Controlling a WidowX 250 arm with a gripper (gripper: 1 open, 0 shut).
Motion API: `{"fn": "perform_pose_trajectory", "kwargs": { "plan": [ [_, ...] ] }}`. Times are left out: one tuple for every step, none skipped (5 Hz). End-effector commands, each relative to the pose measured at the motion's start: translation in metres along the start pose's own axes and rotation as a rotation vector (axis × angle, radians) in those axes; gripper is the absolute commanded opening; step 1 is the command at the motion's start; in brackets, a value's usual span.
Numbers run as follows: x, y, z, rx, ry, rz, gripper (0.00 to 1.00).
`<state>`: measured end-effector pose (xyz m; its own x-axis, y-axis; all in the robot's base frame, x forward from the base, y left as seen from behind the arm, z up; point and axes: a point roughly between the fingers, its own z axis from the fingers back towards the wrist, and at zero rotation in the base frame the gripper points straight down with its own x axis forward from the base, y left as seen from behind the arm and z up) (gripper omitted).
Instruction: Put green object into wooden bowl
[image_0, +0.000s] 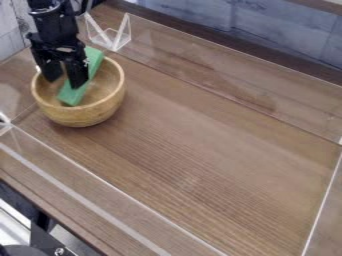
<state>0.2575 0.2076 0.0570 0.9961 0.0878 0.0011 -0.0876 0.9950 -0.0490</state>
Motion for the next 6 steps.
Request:
{"fn": "perform_pose_trajectory", "kwargs": {
  "plan": [
    [0.01,0.0,0.015,0.036,-0.039,-0.01,0.0],
    [0.012,-0.005,0.015,0.035,-0.035,-0.012,0.0],
    [0.014,0.001,0.018,0.034,-0.029,0.001,0.0],
    [0.015,0.005,0.021,0.033,-0.023,0.018,0.0],
    [0.007,0.007,0.018,0.031,-0.016,-0.003,0.0],
    [-0.001,0.006,0.016,0.029,-0.008,-0.024,0.0]
  ]
}}
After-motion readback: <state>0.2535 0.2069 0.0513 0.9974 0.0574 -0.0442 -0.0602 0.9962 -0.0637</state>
